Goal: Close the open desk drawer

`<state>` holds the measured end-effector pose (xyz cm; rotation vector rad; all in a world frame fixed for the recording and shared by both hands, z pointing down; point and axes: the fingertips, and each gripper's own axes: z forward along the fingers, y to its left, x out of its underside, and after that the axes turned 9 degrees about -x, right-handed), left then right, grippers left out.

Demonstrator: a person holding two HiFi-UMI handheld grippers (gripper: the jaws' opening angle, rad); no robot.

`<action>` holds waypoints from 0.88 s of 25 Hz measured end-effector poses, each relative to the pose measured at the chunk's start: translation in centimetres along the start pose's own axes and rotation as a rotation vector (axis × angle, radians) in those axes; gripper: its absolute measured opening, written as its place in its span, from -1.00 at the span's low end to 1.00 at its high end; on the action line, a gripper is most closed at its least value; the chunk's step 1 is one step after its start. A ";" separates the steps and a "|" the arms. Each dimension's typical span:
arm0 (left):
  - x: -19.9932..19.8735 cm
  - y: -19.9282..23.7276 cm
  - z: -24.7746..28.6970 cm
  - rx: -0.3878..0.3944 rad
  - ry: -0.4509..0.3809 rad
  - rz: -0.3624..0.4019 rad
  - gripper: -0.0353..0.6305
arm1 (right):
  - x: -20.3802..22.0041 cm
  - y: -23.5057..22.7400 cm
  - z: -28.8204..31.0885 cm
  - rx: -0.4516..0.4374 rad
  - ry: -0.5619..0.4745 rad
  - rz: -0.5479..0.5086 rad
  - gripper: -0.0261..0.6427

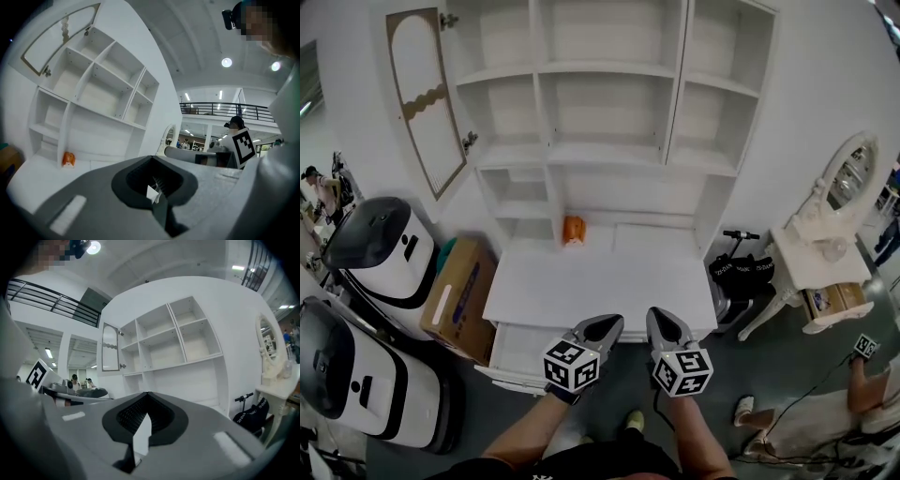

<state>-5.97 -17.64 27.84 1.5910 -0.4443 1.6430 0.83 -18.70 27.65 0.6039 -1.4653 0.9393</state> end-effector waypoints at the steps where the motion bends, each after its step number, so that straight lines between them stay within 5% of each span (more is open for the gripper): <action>1: -0.2 -0.1 -0.1 0.001 -0.004 0.004 -0.89 | -0.2 0.1 0.0 -0.001 -0.004 -0.003 -0.85; 22: -1.0 -1.6 -1.6 -0.005 -0.042 0.030 -0.89 | -0.7 1.6 -1.4 -0.002 -0.037 -0.009 -0.85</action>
